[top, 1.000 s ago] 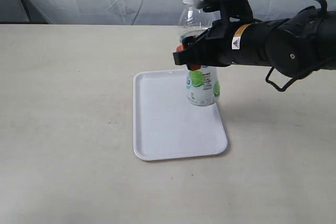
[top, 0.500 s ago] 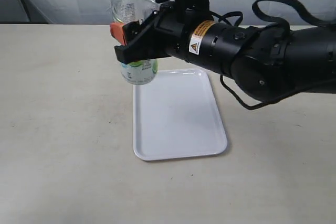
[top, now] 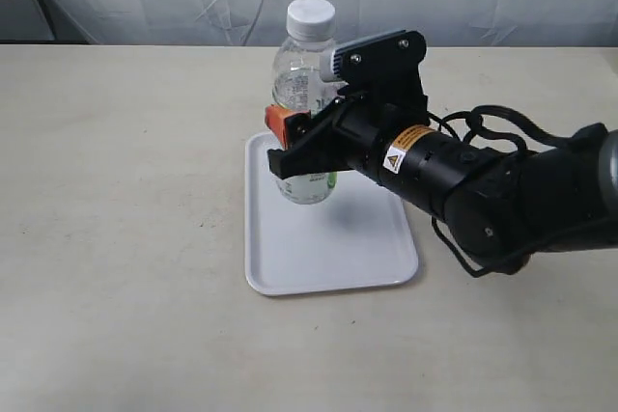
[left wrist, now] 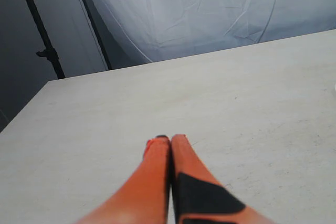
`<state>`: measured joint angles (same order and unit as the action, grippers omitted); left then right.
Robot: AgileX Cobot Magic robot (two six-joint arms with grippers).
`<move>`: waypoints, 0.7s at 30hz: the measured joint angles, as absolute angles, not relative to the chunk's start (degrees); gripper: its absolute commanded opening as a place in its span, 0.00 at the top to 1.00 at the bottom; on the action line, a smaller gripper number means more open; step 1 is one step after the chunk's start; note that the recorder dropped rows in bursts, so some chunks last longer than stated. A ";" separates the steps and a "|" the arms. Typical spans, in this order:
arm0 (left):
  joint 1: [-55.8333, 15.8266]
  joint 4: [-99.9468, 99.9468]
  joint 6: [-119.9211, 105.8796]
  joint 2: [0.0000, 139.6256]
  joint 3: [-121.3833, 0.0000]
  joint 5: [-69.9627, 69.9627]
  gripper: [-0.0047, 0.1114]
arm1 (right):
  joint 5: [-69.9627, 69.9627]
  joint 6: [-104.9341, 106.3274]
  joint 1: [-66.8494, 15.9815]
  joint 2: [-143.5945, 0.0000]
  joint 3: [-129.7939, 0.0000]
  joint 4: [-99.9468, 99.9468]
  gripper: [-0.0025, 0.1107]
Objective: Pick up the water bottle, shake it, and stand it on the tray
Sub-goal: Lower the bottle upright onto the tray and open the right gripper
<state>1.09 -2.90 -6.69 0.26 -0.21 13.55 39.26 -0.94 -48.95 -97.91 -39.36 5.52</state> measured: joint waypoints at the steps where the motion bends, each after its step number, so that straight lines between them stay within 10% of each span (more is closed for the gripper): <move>1: 1.09 -2.90 -6.69 0.26 -0.21 13.55 0.96 | 39.73 -0.68 -48.95 -98.38 -39.36 6.12 0.99; 21: 1.09 -2.90 -6.69 0.26 -0.21 13.55 0.96 | 42.45 -1.39 -48.95 -105.67 -39.16 11.11 0.95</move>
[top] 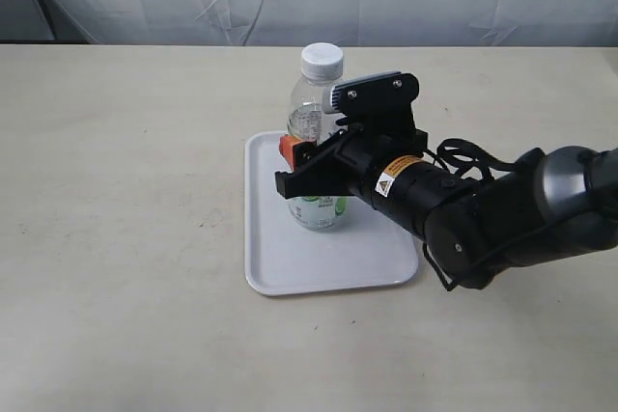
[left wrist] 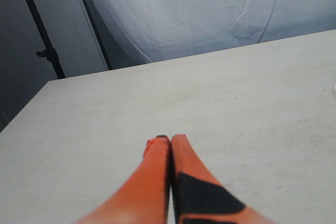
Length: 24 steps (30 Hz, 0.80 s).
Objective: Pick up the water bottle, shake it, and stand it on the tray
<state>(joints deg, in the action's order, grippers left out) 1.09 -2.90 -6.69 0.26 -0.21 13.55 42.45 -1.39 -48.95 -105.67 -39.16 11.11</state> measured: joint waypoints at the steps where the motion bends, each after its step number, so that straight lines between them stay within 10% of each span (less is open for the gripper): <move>1: 1.09 -2.90 -6.69 0.26 -0.21 13.55 0.96 | 42.35 -1.39 -48.95 -105.67 -39.16 11.11 0.91; 11: 1.09 -2.90 -6.69 0.26 -0.21 13.55 0.96 | 42.50 -1.52 -48.95 -105.67 -39.16 12.02 0.12; 24: 1.09 -2.90 -6.69 0.26 -0.21 13.55 0.96 | 43.64 0.00 -48.95 -101.05 -39.16 13.56 0.09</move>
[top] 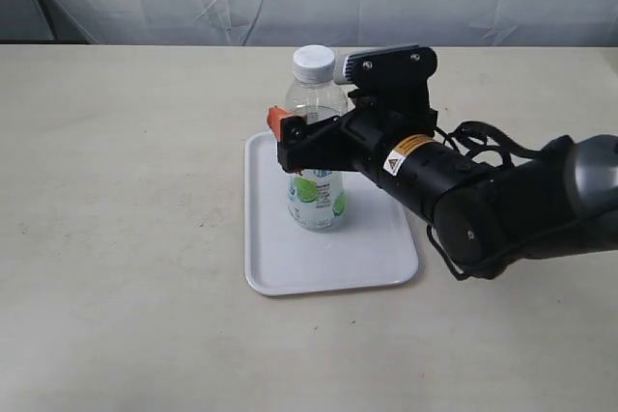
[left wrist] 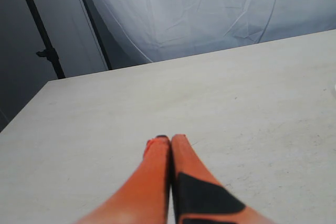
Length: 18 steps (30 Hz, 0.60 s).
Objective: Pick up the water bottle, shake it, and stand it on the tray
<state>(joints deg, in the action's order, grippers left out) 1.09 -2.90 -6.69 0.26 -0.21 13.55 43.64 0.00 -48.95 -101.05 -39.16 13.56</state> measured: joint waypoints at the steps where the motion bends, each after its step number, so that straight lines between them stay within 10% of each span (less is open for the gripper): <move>1: 1.09 -2.90 -6.69 0.26 -0.21 13.55 0.96 | 43.64 0.43 -48.95 -100.19 -39.16 13.56 0.09; 8: 1.09 -2.90 -6.69 0.26 -0.21 13.55 0.96 | 43.56 2.41 -48.95 -93.50 -39.16 13.56 0.16; 13: 1.09 -2.90 -6.69 0.26 -0.21 13.55 0.96 | 42.71 4.97 -48.95 -86.14 -39.16 13.56 0.63; 14: 1.09 -2.90 -6.69 0.26 -0.21 13.55 0.96 | 42.02 5.72 -48.95 -84.68 -39.16 13.70 0.98; 18: 1.09 -2.90 -6.69 0.26 -0.21 13.55 0.96 | 31.05 15.48 -48.93 -72.60 -39.16 17.62 0.99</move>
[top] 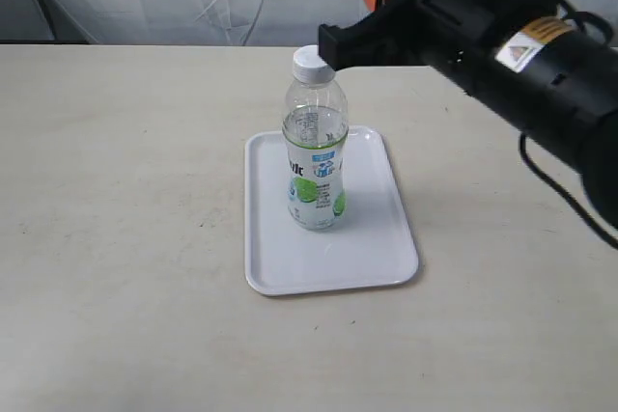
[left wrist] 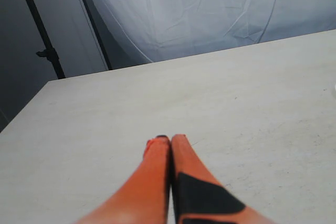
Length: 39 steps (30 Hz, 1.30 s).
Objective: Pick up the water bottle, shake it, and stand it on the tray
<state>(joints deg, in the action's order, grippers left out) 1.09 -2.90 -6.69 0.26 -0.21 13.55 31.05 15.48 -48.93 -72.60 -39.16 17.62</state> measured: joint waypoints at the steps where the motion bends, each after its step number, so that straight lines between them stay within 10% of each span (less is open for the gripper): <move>1: 1.09 -2.90 -6.69 0.26 -0.21 13.55 0.96 | 26.39 21.19 -48.93 -68.14 -39.16 22.31 0.99; 8: 1.09 -2.90 -6.69 0.26 -0.21 13.55 0.96 | 7.73 53.45 -48.93 -53.68 -39.16 54.13 0.99; 21: 1.09 -2.90 -6.69 0.26 -0.21 13.55 0.96 | 5.18 55.22 -48.15 -51.03 -39.16 55.97 0.99; 39: 1.09 -2.90 -6.69 0.26 -0.21 13.55 0.96 | -12.41 55.25 -5.77 -24.50 -20.34 59.37 0.99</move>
